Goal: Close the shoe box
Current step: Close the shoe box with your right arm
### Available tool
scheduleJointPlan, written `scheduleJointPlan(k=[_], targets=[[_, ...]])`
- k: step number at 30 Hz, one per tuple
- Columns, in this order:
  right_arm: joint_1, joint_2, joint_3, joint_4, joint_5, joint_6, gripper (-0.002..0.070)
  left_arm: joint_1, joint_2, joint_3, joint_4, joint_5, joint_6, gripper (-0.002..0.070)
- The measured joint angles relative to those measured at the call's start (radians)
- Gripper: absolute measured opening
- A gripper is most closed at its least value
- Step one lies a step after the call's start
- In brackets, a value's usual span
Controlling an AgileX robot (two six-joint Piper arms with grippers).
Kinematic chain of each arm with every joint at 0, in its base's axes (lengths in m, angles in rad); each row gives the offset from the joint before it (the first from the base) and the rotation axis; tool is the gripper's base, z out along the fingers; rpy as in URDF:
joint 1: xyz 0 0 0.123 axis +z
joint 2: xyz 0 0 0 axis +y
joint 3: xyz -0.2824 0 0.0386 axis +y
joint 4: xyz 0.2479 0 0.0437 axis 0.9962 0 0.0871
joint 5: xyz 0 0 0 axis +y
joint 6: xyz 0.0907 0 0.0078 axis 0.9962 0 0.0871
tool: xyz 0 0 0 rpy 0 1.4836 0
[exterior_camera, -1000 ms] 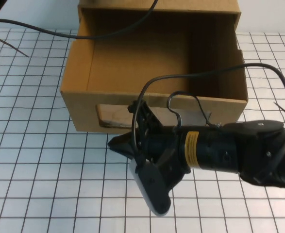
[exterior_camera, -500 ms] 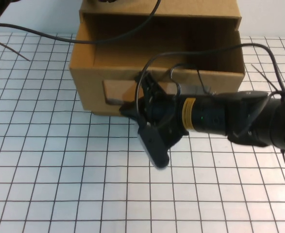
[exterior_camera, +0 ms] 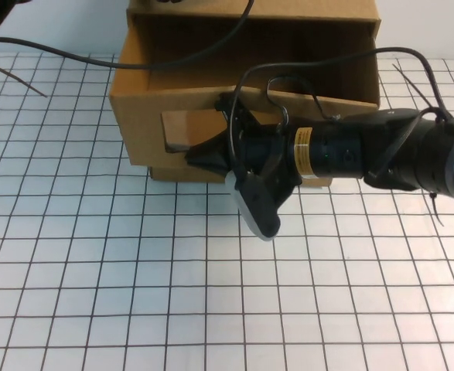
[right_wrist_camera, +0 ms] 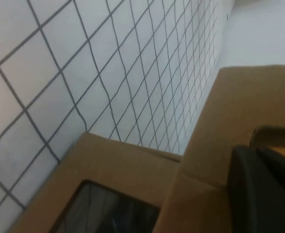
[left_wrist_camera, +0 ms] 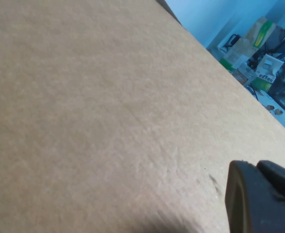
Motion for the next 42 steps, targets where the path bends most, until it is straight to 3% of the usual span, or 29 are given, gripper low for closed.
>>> scheduleJointPlan(k=[6,14,19,25,32,42], targets=[[0.007,-0.061,0.055,-0.038,0.022,0.004,-0.0015,0.000,0.000,0.000,-0.005,0.013,0.000,-0.0002],[0.139,-0.295,0.322,0.002,0.120,0.009,-0.0015,0.000,0.000,0.000,-0.005,0.021,0.000,-0.0002],[0.172,-0.305,0.372,0.035,0.170,0.007,-0.0015,0.000,0.000,0.000,-0.006,0.028,0.000,-0.0002],[0.113,-0.185,0.317,0.049,0.266,-0.124,-0.0015,0.000,0.000,-0.003,-0.008,0.034,0.000,-0.0002],[-0.014,-0.004,0.084,0.095,0.306,-0.156,-0.0015,0.000,0.000,-0.005,-0.008,0.053,0.004,-0.0002],[-0.027,0.046,-0.011,0.138,0.332,-0.153,-0.0015,0.000,0.000,-0.005,-0.008,0.056,0.007,-0.0002]])
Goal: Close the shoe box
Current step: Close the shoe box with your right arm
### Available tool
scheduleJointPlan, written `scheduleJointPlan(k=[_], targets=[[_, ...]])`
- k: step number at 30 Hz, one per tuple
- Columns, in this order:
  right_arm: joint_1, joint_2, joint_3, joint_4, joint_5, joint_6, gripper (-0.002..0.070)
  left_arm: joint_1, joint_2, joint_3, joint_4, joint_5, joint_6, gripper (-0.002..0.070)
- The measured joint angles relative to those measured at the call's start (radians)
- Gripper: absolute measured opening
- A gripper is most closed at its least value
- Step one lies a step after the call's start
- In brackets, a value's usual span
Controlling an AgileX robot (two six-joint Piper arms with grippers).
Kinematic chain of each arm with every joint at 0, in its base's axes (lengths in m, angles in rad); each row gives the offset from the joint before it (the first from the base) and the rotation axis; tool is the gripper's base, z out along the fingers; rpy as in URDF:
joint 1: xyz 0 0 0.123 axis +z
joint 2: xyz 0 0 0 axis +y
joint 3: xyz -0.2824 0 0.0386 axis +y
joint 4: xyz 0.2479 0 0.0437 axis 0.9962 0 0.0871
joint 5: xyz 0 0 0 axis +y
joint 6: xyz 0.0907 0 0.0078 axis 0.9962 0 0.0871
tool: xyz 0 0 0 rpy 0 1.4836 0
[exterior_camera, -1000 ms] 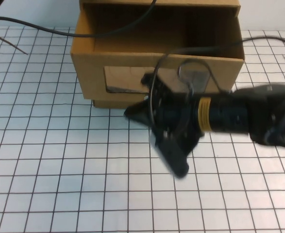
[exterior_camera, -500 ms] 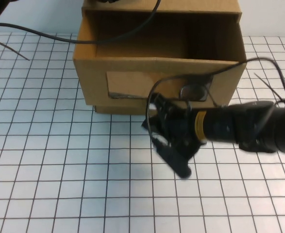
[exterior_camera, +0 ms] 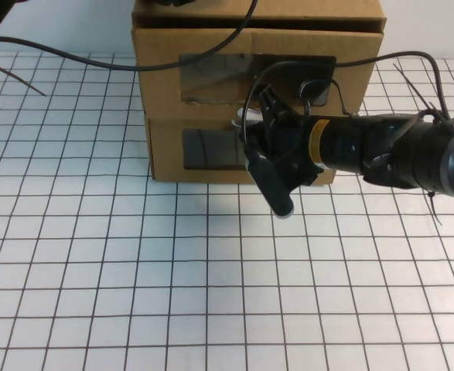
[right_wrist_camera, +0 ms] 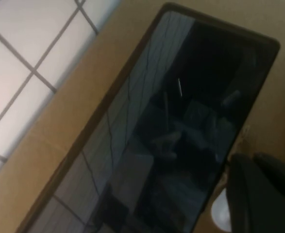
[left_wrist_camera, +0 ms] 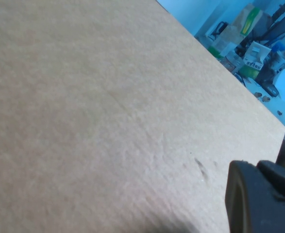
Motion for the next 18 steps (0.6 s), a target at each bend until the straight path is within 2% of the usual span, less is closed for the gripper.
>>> scheduleJointPlan(k=[8,14,18], targets=[[0.013,0.002,-0.006,0.087,0.016,0.000,-0.0015,0.000,0.000,0.000,0.002,0.000,0.000,-0.0003],[-0.009,0.082,-0.103,0.199,-0.019,0.033,-0.0006,0.002,0.004,-0.002,0.002,-0.006,0.005,-0.0002],[-0.009,0.098,-0.116,0.203,-0.040,0.042,-0.0001,0.008,0.006,-0.002,0.002,-0.012,0.007,-0.0002]])
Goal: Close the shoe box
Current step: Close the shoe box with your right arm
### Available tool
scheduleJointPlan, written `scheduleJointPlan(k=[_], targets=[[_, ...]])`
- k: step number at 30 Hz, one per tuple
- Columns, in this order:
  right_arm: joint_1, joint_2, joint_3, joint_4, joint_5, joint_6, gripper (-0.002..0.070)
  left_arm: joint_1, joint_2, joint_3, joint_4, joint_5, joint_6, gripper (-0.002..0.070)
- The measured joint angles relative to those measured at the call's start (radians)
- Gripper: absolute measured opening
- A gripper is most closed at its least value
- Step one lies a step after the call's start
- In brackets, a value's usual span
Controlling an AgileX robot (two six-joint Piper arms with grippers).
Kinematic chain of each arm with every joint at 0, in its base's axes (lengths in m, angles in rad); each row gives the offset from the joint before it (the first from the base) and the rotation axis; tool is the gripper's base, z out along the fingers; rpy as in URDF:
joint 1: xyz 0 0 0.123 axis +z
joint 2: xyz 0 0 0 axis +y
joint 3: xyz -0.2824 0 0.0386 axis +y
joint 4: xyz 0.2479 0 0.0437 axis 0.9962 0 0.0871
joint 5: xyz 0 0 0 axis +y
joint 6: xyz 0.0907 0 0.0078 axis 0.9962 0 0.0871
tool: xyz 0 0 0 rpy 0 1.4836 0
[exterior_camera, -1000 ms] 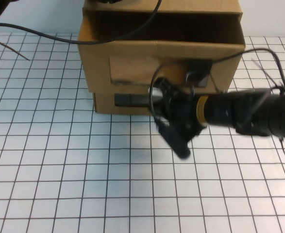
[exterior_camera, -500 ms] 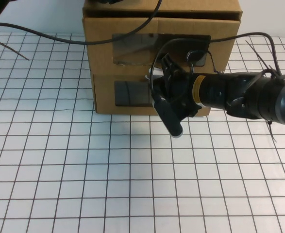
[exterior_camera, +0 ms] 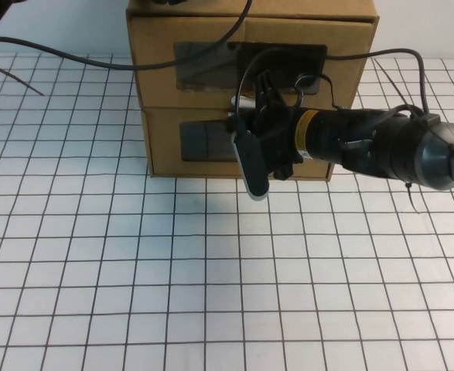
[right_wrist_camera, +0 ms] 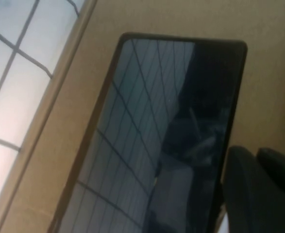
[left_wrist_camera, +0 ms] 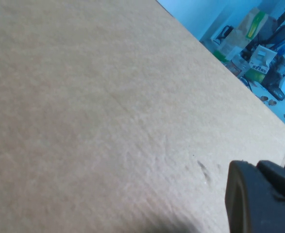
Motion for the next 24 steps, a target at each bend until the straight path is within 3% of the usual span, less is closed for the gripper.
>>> scheduleJointPlan(k=[6,16,24], targets=[[0.002,-0.035,0.051,-0.021,-0.022,0.006,-0.0003,0.001,0.000,-0.002,-0.002,0.017,0.000,-0.0002],[0.043,-0.306,0.296,-0.055,-0.082,-0.006,-0.0012,0.001,0.000,-0.002,-0.007,0.024,-0.002,-0.0003],[0.005,-0.284,0.206,-0.017,-0.045,-0.012,-0.0013,-0.001,0.000,-0.002,-0.007,0.024,-0.006,-0.0002]])
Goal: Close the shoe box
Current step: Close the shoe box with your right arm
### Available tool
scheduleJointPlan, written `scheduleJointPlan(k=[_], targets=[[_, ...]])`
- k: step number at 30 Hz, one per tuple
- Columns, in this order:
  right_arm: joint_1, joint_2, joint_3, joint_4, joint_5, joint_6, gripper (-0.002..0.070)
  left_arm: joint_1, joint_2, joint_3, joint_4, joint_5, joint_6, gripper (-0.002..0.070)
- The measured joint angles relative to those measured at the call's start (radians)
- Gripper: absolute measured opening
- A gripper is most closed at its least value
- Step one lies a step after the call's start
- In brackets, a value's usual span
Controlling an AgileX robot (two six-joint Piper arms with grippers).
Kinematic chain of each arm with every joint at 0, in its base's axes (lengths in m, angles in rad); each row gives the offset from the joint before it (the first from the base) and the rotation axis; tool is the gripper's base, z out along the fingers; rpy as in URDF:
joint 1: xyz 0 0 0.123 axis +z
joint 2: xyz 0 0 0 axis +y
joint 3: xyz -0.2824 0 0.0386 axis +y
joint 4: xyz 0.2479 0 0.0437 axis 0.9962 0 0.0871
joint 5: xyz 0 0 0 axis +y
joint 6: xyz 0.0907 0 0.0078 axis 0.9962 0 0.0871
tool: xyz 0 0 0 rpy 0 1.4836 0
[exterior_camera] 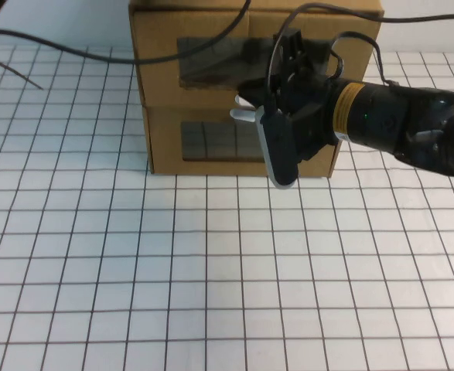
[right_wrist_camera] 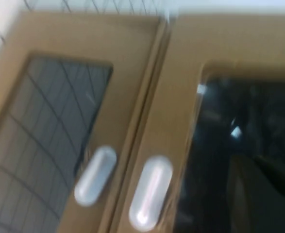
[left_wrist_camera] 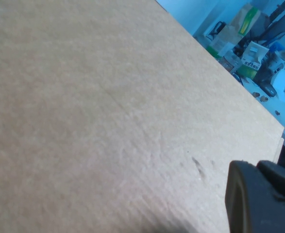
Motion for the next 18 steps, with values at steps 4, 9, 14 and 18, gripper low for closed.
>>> scheduleJointPlan(k=[4,9,14,18], targets=[[-0.020,0.087,-0.078,0.006,0.063,0.000,-0.0013,0.000,0.000,0.000,0.000,-0.001,-0.002,-0.0002],[-0.022,0.125,-0.105,0.019,0.067,0.023,-0.0013,0.000,0.000,0.000,0.000,-0.006,-0.004,-0.0002],[-0.023,0.111,-0.096,0.002,0.038,0.087,-0.0013,0.000,0.000,0.000,0.000,-0.006,-0.004,-0.0002],[-0.023,0.084,-0.084,-0.005,0.029,0.098,-0.0013,0.000,0.000,0.000,0.000,-0.006,-0.004,-0.0003]])
